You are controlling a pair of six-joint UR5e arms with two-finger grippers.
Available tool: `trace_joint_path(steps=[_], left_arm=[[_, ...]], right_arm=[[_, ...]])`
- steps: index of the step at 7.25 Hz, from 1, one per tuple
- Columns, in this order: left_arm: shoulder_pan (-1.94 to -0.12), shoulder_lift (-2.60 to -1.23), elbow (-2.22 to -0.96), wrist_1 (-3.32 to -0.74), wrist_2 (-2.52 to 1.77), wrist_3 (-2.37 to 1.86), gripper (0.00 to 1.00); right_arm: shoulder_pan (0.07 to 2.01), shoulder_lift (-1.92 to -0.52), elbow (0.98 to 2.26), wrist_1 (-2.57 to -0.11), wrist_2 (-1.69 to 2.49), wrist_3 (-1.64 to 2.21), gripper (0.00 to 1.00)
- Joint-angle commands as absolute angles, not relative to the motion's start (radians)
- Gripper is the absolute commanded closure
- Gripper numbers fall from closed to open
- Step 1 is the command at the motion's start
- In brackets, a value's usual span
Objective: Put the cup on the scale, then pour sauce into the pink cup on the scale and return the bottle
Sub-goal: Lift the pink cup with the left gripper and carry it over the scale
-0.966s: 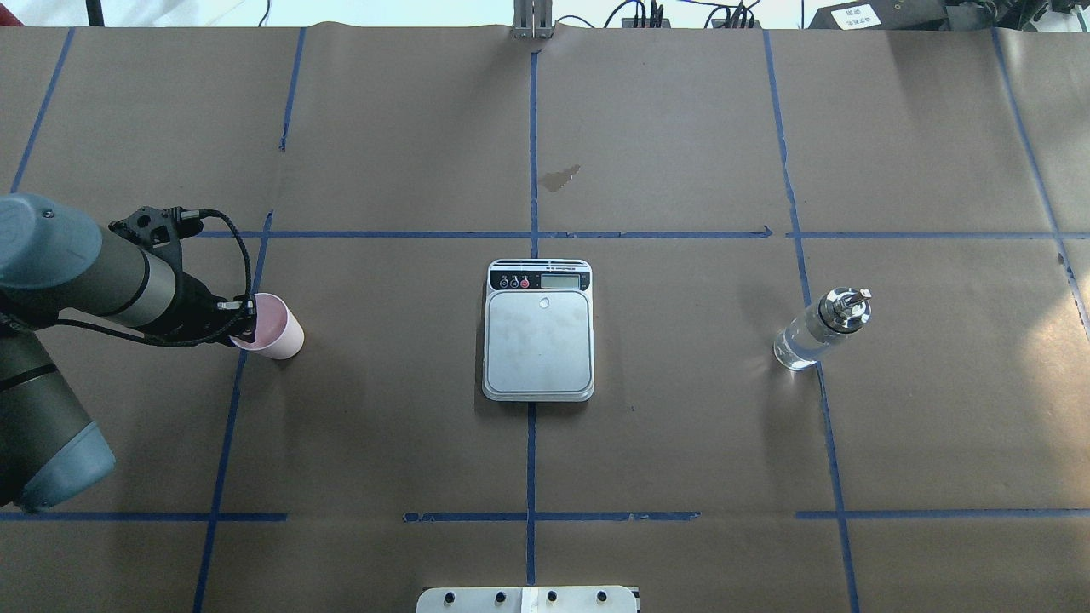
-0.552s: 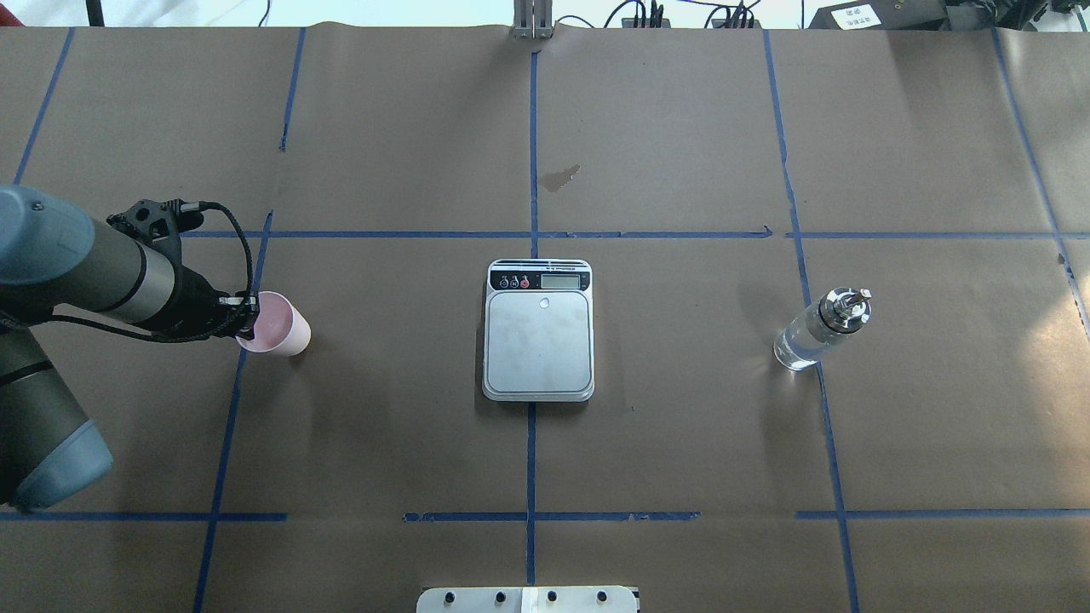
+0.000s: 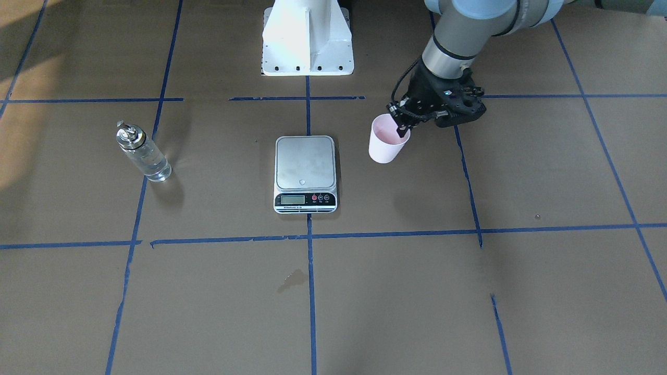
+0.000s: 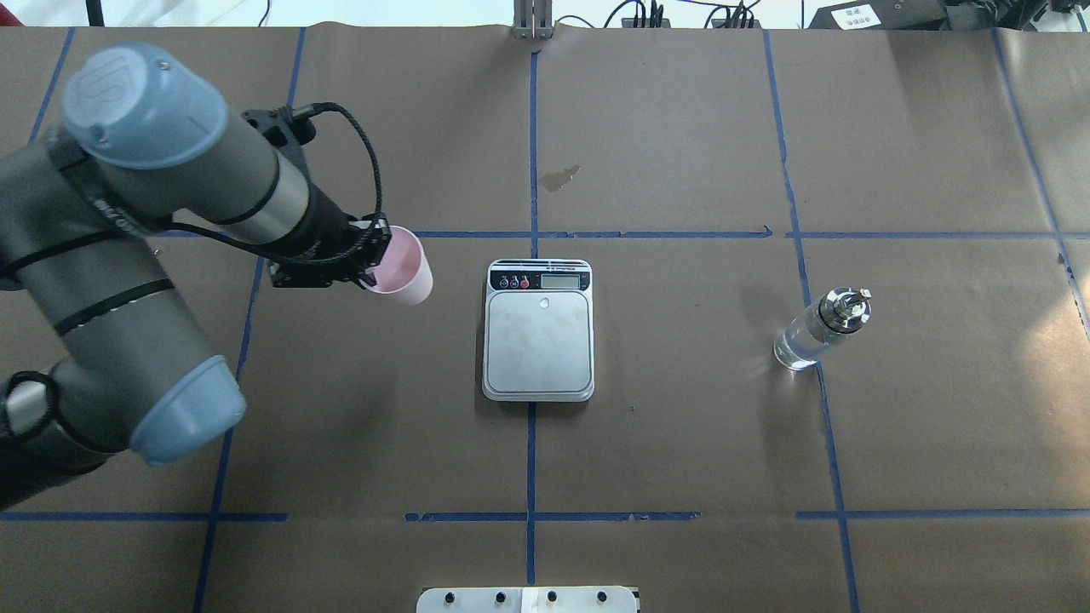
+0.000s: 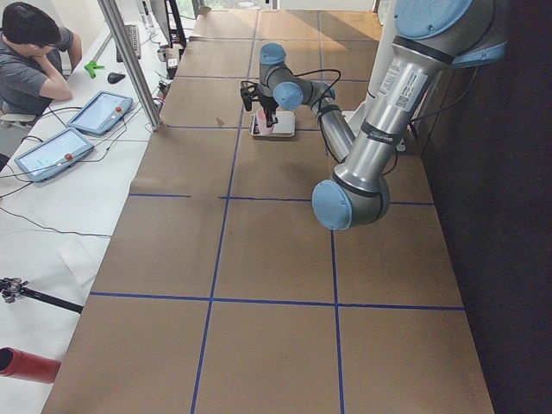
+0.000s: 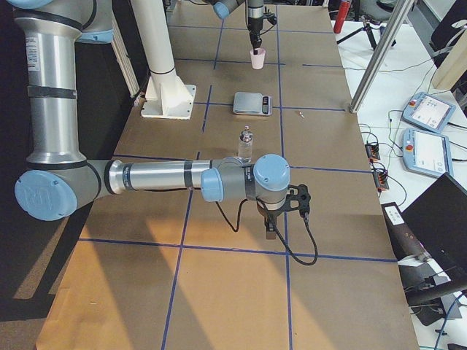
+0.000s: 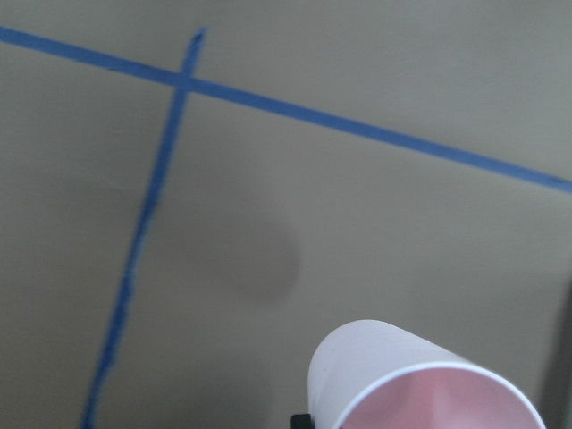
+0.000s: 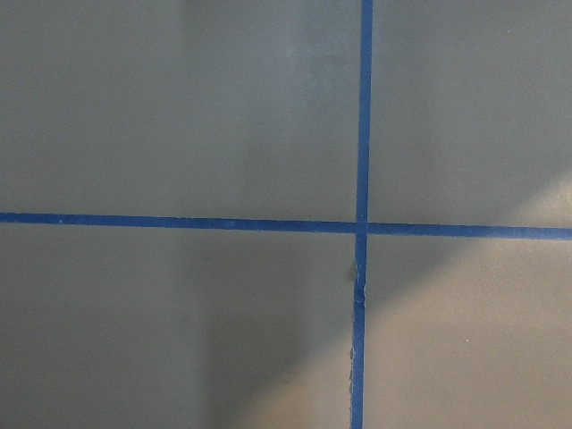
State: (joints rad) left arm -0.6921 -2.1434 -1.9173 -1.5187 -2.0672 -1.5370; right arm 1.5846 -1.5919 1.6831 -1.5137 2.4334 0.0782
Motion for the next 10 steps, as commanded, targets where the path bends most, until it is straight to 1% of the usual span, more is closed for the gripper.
trace_joint_path(steps=[1, 2, 6, 8, 9, 10], left_arm=[[-0.582, -2.313, -1.751, -1.503, -2.002, -1.701, 1.0], [-0.533, -2.331, -1.724, -1.505, -1.968, -1.73, 1.0], [-0.508, -2.393, -1.625, -1.548, -1.968, -1.73, 1.0], [-0.503, -2.391, -1.597, -1.589, -1.968, -1.73, 1.0], [-0.503, -2.384, -1.6, -1.589, -1.968, -1.723, 0.71], [-0.503, -2.379, -1.614, -1.586, -1.961, -1.707, 0.01]], right_arm=[[1.585, -1.591, 1.687, -1.514, 2.43, 0.078, 0.0], [1.583, -1.589, 1.689, -1.514, 2.43, 0.078, 0.0], [1.583, -1.591, 1.698, -1.514, 2.434, 0.078, 0.0], [1.583, -1.591, 1.698, -1.514, 2.439, 0.08, 0.0], [1.583, -1.591, 1.706, -1.517, 2.439, 0.08, 0.0], [1.583, -1.591, 1.71, -1.519, 2.438, 0.08, 0.0]])
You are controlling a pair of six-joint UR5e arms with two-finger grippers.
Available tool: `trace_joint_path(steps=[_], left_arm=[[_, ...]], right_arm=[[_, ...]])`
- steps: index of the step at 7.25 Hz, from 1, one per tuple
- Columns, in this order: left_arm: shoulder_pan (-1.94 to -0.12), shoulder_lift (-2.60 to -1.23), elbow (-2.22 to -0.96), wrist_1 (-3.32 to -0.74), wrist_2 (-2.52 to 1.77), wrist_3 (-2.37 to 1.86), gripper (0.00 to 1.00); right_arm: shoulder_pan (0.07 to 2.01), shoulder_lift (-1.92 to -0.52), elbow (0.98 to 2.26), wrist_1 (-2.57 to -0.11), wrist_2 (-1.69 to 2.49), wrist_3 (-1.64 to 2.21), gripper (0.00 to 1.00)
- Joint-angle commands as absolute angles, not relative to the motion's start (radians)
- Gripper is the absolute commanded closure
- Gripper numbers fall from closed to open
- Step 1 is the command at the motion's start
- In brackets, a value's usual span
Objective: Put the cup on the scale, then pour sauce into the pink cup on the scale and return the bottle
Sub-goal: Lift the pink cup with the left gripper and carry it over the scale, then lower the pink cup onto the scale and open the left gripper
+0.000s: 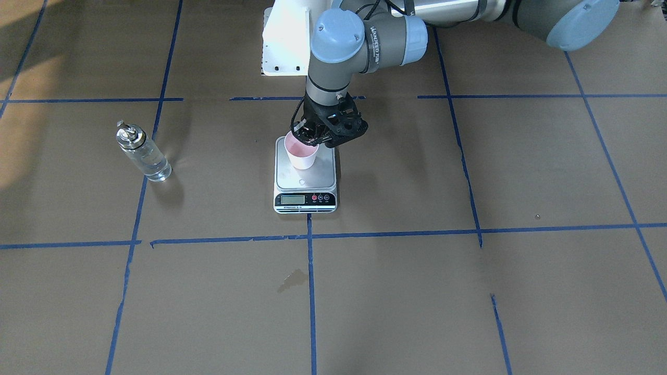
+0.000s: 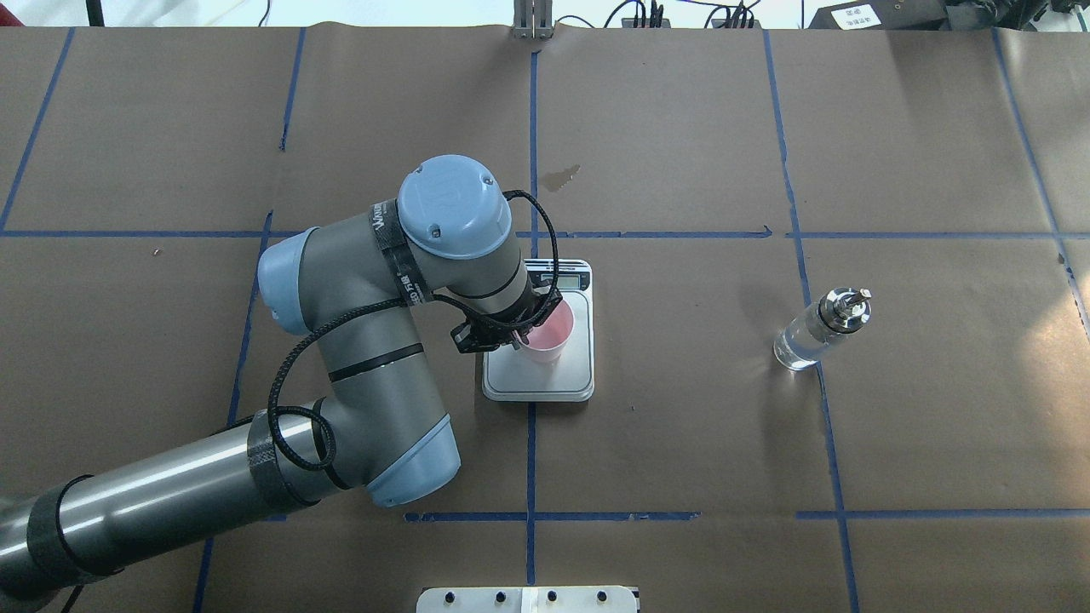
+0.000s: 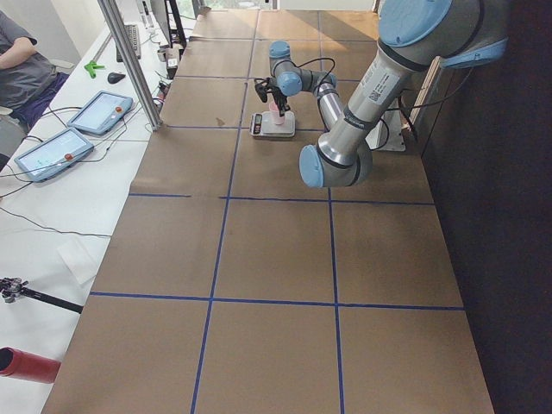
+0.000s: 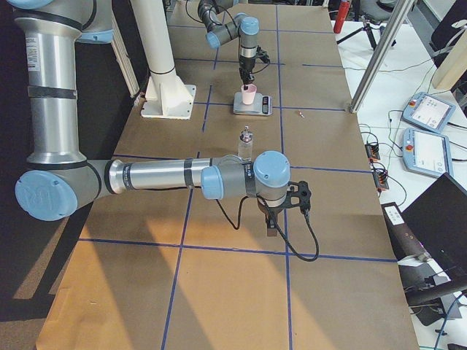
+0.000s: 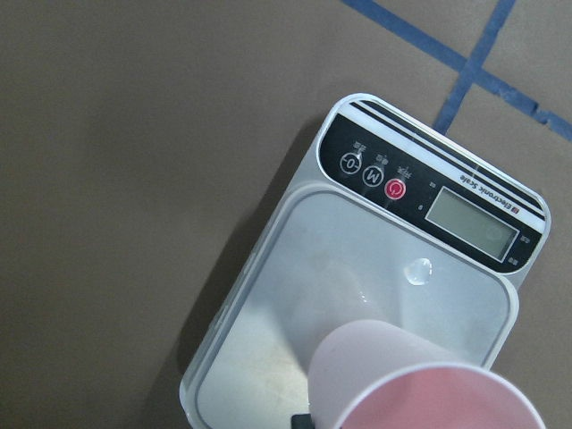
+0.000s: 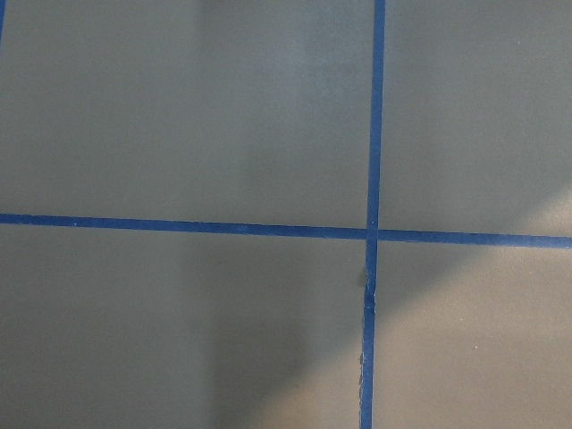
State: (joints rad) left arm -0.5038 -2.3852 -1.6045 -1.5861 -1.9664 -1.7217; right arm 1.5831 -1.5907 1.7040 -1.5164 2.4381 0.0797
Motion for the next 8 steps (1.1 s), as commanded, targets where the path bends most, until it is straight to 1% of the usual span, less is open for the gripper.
trace_joint_path(steps=[1, 2, 3, 4, 5, 6, 7, 8], left_arm=[[-0.506, -2.37, -1.646, -1.582, -1.96, -1.698, 0.0], [-0.511, -2.353, -1.723, -1.566, -1.968, -1.662, 0.0], [-0.531, -2.356, -1.789, -1.489, -1.971, -1.634, 0.0], [-0.576, -2.356, -1.846, -1.423, -1.976, -1.587, 0.0], [-0.638, -2.355, -1.871, -1.376, -2.032, -1.516, 0.0], [-0.713, -2.35, -1.897, -1.329, -2.051, -1.44, 0.0], [-0.747, -2.317, -1.948, -1.29, -2.062, -1.375, 0.0], [-0.794, -2.281, -1.983, -1.273, -2.062, -1.318, 0.0]], right_arm=[[1.583, -1.592, 1.724, -1.52, 2.437, 0.08, 0.0], [1.583, -1.595, 1.758, -1.531, 2.437, 0.093, 0.0], [1.583, -1.607, 1.849, -1.611, 2.437, 0.106, 0.0], [1.58, -1.643, 2.002, -1.734, 2.436, 0.138, 0.0], [1.537, -1.673, 2.119, -1.777, 2.43, 0.234, 0.0], [1.419, -1.692, 2.219, -1.773, 2.402, 0.402, 0.0], [1.311, -1.704, 2.3, -1.722, 2.331, 0.577, 0.0], [1.198, -1.707, 2.336, -1.657, 2.278, 0.75, 0.0]])
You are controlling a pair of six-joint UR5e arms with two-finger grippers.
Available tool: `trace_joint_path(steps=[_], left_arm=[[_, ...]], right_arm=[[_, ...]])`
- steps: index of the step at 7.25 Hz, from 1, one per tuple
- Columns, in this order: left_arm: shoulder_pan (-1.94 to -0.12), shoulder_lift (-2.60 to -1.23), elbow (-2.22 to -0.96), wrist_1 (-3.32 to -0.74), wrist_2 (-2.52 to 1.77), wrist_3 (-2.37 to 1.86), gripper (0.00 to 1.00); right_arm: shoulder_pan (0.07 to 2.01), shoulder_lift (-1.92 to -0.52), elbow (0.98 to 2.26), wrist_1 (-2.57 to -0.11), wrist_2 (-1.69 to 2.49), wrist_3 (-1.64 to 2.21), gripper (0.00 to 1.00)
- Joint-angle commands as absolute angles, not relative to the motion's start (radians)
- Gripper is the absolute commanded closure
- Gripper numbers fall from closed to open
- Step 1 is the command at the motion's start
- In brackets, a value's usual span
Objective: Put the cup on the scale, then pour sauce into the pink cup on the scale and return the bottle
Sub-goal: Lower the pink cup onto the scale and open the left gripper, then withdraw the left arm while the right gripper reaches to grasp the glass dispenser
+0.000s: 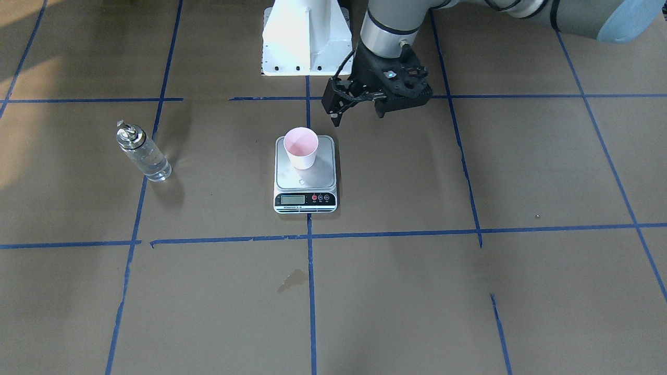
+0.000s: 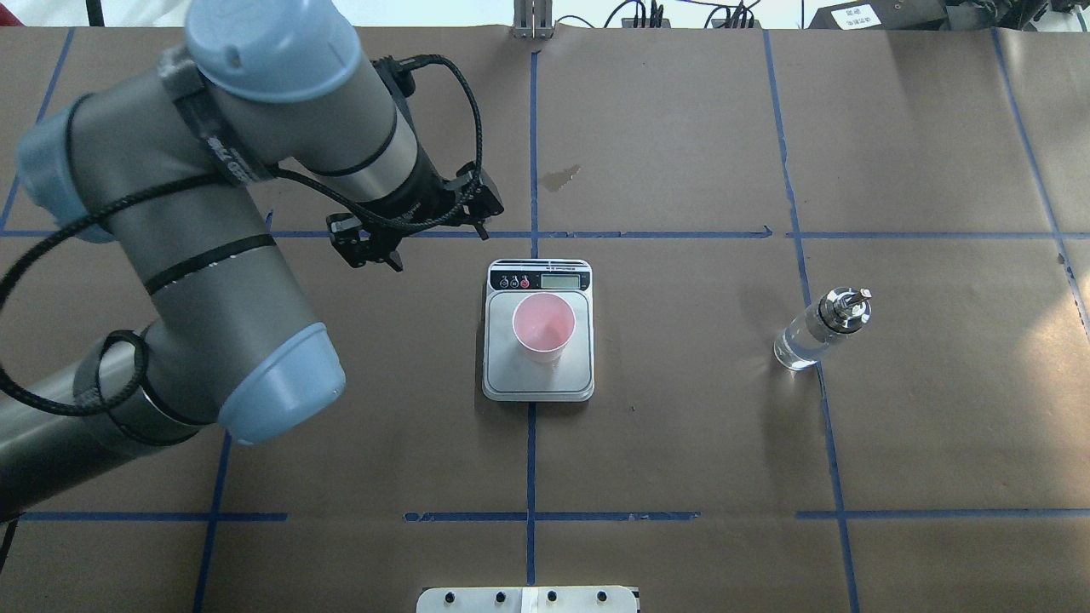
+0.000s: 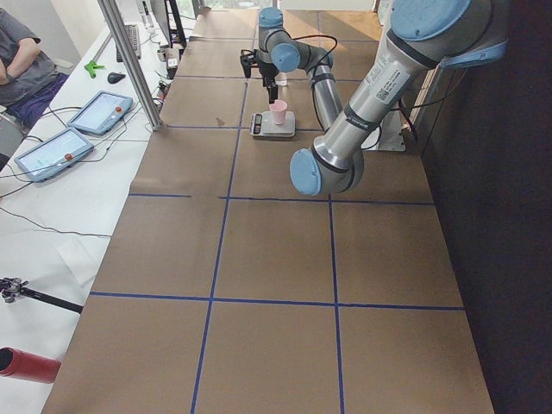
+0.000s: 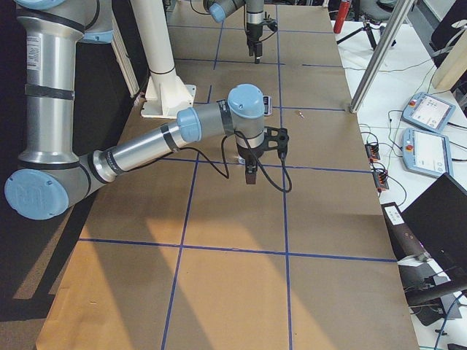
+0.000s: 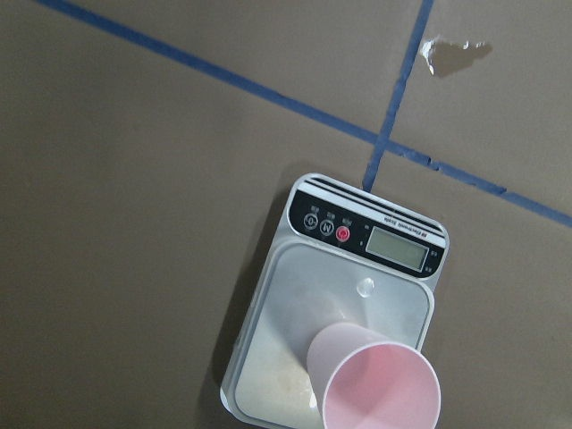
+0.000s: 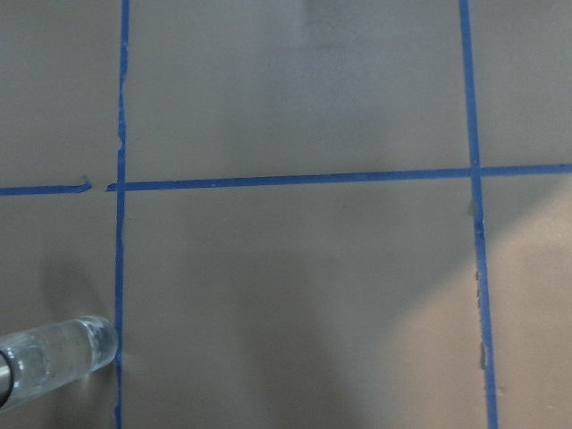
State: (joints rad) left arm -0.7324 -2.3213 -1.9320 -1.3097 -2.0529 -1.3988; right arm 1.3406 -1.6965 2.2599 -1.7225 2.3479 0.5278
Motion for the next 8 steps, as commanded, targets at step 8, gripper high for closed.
trace_joint_path(steps=[8], left_arm=[[-1.143, -1.994, -2.054, -1.201, -2.1, -0.51, 0.0]], right_arm=[[0.171, -1.824, 2.282, -1.178, 1.059, 1.543, 0.0]])
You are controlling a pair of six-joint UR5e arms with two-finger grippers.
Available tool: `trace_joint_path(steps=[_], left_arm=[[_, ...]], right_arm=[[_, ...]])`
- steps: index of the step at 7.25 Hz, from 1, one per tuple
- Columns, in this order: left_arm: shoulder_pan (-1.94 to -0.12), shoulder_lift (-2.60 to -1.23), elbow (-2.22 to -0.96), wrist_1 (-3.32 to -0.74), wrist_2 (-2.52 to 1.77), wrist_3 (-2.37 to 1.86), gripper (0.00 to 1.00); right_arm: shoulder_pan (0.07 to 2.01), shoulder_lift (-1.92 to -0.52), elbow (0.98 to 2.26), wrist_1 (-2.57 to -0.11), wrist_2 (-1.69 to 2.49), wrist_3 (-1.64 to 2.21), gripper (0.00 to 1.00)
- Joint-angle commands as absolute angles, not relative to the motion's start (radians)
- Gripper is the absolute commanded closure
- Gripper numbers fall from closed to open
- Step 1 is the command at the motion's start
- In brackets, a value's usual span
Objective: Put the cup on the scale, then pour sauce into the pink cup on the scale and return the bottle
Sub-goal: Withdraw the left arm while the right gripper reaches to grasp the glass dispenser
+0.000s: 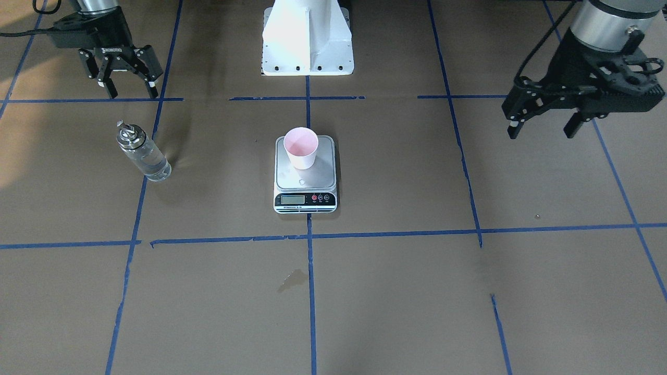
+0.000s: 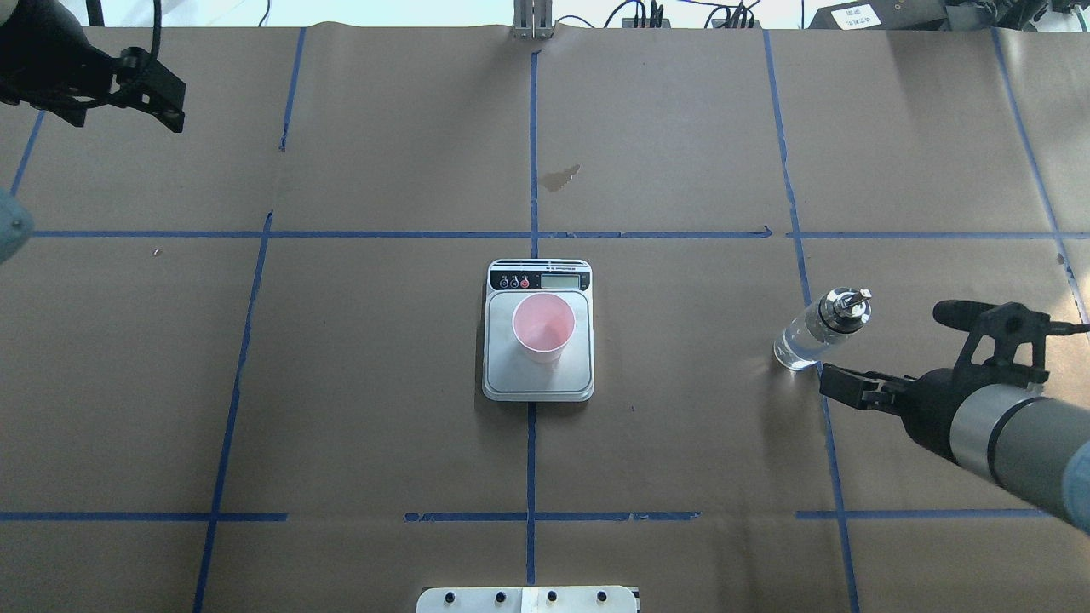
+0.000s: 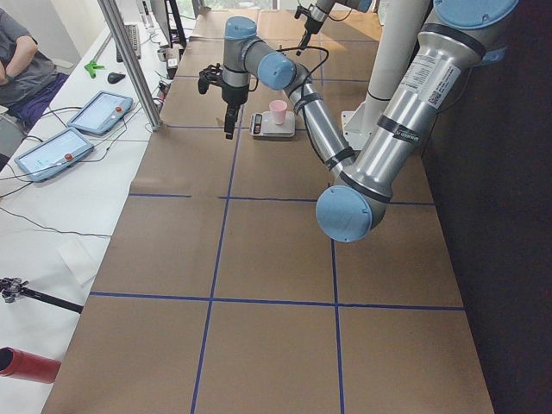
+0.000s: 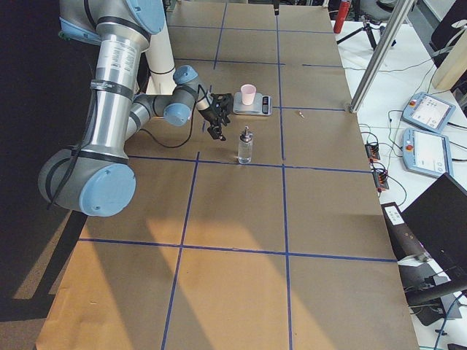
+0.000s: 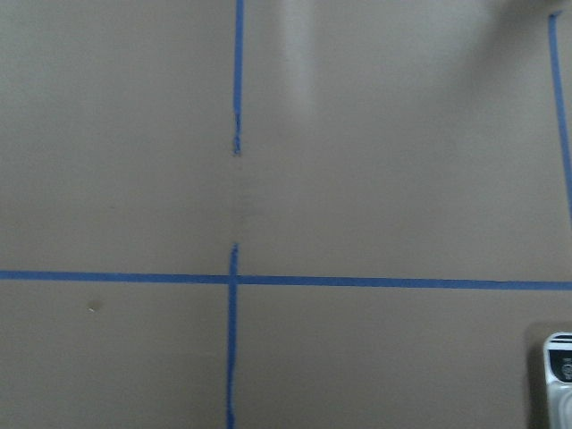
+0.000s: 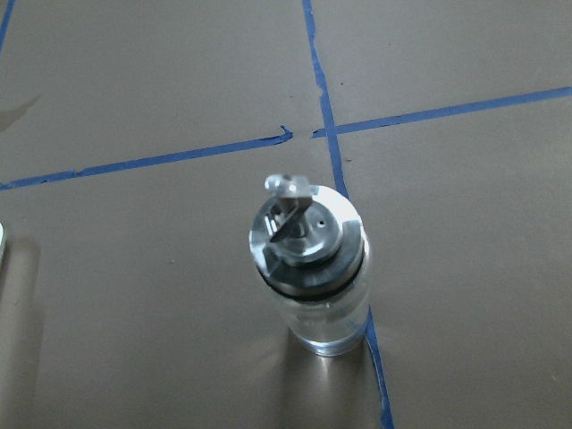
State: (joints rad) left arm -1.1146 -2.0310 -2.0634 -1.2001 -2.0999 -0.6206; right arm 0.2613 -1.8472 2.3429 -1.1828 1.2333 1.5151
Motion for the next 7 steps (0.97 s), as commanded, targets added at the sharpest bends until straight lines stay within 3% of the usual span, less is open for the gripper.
trace_joint_path(steps=[1, 4, 7], left_arm=[[-1.143, -1.964, -2.042, -1.209, -2.092, -0.458, 0.0], [-1.149, -1.832, -2.017, -1.354, -2.086, -0.296, 0.0], [-1.164, -1.822, -1.98, -1.402, -2.086, -0.296, 0.0]], right_arm=[[0.169, -1.792, 2.217, -1.178, 0.97, 1.528, 0.0], [0.167, -1.775, 2.155, -1.172, 0.864, 1.46, 0.0], [0.173, -1.71, 2.031, -1.086, 0.83, 1.422, 0.0]])
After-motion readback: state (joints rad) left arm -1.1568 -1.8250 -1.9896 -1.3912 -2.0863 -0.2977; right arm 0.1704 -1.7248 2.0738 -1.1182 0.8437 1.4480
